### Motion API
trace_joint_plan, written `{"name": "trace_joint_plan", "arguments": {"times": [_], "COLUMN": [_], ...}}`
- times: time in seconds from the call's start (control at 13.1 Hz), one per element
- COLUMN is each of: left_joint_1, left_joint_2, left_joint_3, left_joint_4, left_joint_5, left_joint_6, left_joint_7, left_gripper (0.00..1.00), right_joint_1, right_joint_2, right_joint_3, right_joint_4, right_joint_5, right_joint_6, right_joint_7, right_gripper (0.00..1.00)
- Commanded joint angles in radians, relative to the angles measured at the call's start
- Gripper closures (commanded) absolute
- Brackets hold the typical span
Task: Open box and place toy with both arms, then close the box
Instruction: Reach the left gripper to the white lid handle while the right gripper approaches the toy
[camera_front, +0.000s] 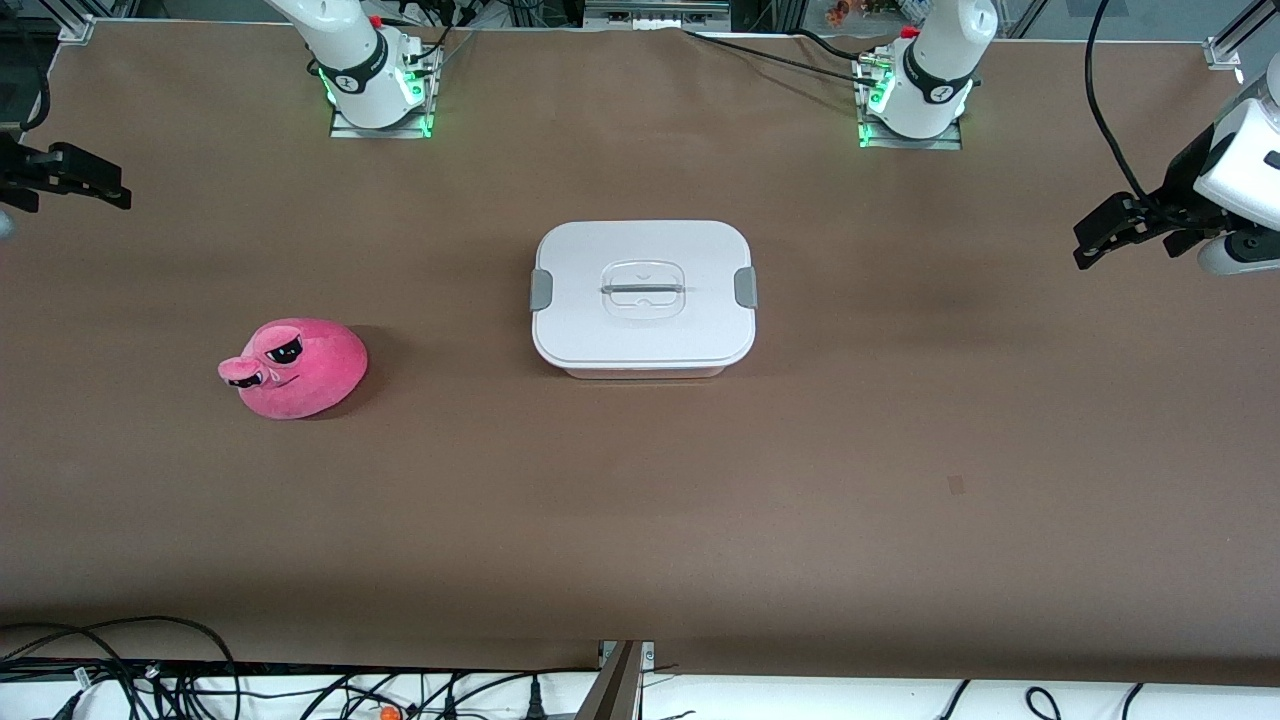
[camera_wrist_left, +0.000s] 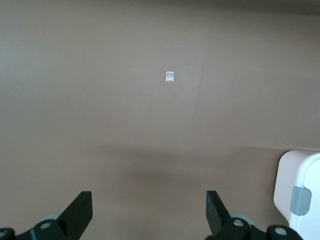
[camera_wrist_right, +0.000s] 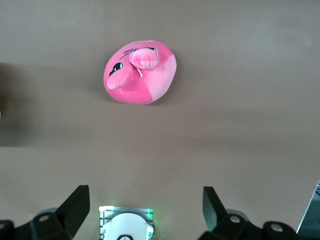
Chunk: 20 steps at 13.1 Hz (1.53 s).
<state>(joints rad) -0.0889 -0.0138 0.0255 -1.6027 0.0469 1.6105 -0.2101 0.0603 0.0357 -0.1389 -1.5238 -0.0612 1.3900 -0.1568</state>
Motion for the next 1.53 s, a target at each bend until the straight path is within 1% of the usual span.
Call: {"name": "trace_joint_plan", "arguments": {"times": [0.0, 0.38, 0.54, 0.69, 0.77, 0.84, 0.92, 1.07, 1.15, 1.23, 1.3, 1.46], "left_joint_1": [-0.003, -0.003, -0.005, -0.005, -0.009, -0.011, -0.011, -0.032, -0.06, -0.098, -0.135, -0.181], "left_joint_2": [0.015, 0.017, 0.021, 0.038, 0.041, 0.046, 0.051, 0.072, 0.087, 0.124, 0.15, 0.231], "left_joint_3": [0.005, 0.005, -0.009, -0.061, -0.096, -0.175, -0.215, -0.24, -0.26, -0.281, -0.288, -0.288], "left_joint_4": [0.033, 0.033, 0.032, 0.03, 0.032, 0.032, 0.032, 0.036, 0.036, 0.036, 0.055, 0.162], "left_joint_5": [-0.007, -0.009, -0.015, -0.016, -0.024, -0.021, -0.021, -0.028, -0.032, -0.033, -0.045, -0.09], "left_joint_6": [-0.018, -0.02, -0.061, -0.107, -0.156, -0.215, -0.237, -0.264, -0.264, -0.258, -0.247, -0.242], "left_joint_7": [0.023, 0.018, 0.021, 0.024, 0.026, 0.026, 0.031, 0.101, 0.182, 0.26, 0.318, 0.415], "left_gripper": [0.0, 0.0, 0.0, 0.0, 0.0, 0.0, 0.0, 0.0, 0.0, 0.0, 0.0, 0.0], "right_joint_1": [-0.01, -0.007, -0.007, -0.007, -0.008, -0.008, -0.007, -0.007, -0.008, -0.008, -0.013, -0.019], "right_joint_2": [0.027, 0.027, 0.027, 0.027, 0.027, 0.027, 0.027, 0.029, 0.03, 0.044, 0.058, 0.095], "right_joint_3": [0.004, 0.005, 0.005, 0.005, 0.005, 0.005, 0.005, 0.005, 0.005, 0.005, 0.004, 0.004], "right_joint_4": [0.042, 0.042, 0.042, 0.042, 0.042, 0.042, 0.04, 0.036, 0.025, 0.03, 0.025, 0.033], "right_joint_5": [-0.006, -0.002, 0.0, 0.001, 0.001, 0.001, 0.001, 0.004, 0.007, 0.009, 0.017, 0.014], "right_joint_6": [-0.006, -0.009, -0.009, -0.009, -0.009, -0.011, -0.009, -0.017, -0.008, -0.014, 0.0, -0.009], "right_joint_7": [-0.02, -0.004, -0.004, -0.004, -0.007, -0.012, -0.017, -0.012, -0.017, -0.017, -0.017, -0.021], "right_gripper": [0.0, 0.0, 0.0, 0.0, 0.0, 0.0, 0.0, 0.0, 0.0, 0.0, 0.0, 0.0]}}
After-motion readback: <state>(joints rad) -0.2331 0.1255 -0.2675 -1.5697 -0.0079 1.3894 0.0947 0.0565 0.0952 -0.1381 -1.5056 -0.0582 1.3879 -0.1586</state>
